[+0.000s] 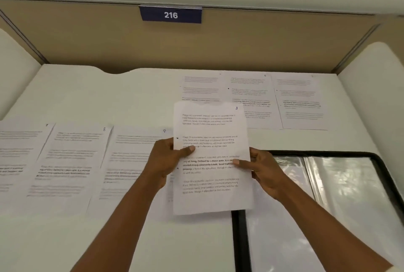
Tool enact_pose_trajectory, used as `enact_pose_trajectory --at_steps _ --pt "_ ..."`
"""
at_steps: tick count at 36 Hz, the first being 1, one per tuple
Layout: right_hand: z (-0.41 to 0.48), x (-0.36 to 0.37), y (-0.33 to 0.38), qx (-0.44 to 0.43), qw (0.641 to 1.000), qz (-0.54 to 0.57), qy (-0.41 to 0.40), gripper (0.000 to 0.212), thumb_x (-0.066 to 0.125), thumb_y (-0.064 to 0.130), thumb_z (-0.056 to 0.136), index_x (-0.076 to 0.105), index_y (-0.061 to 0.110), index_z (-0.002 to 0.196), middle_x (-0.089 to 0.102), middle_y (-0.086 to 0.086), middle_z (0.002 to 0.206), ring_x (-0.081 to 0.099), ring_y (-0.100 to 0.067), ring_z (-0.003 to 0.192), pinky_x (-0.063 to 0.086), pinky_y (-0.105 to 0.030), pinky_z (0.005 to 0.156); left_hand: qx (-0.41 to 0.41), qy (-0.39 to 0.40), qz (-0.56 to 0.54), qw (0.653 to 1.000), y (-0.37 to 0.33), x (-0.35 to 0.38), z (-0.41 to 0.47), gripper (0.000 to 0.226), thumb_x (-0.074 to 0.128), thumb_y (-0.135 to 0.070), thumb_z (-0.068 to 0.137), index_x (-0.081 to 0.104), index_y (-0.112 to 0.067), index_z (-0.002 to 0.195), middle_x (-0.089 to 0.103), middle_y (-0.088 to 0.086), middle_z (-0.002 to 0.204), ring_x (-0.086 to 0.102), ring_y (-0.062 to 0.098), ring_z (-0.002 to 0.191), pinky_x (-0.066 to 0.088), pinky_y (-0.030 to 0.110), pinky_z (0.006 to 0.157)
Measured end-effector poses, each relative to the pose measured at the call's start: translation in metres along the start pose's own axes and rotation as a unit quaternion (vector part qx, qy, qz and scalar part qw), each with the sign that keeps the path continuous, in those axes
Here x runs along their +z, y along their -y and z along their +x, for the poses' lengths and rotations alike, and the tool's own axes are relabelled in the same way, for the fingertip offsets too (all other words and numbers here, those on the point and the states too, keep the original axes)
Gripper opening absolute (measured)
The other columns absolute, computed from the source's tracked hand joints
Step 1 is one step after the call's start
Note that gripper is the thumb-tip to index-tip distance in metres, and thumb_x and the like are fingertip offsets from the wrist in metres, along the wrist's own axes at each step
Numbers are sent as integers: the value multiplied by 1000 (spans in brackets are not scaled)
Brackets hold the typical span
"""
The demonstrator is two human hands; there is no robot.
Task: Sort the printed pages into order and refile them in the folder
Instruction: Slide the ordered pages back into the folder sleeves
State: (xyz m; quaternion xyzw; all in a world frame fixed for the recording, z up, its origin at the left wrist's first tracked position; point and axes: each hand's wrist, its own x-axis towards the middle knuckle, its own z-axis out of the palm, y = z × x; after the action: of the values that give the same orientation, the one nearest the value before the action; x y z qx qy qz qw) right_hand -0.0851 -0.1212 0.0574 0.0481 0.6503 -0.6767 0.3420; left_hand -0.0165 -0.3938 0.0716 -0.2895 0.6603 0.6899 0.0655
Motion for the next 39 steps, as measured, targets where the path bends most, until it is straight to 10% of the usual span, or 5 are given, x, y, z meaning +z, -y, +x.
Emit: enact_pose_trajectory --at_steps 8,17,39 --pt "-59 -71 -35 2 996 21 -81 41 84 5 83 73 10 122 79 -9 114 77 -31 104 60 -47 93 65 -27 76 995 25 92 -45 31 91 -21 81 79 -27 109 81 -15 99 79 7 86 61 20 70" --pt "-117 -162 -57 -3 996 24 -91 26 84 7 85 73 -2 107 80 -13 102 79 -30 93 62 -34 72 79 -55 47 994 50 187 -106 22 84 -17 90 79 -21 111 82 -8 102 79 13 92 66 31 81" --pt "-175 -303 -50 -41 996 41 -71 30 80 9 89 75 8 118 80 -7 109 78 -28 99 60 -38 81 49 -41 69 996 87 325 -185 24 86 -13 86 78 -15 109 82 -2 102 80 22 90 65 47 83"
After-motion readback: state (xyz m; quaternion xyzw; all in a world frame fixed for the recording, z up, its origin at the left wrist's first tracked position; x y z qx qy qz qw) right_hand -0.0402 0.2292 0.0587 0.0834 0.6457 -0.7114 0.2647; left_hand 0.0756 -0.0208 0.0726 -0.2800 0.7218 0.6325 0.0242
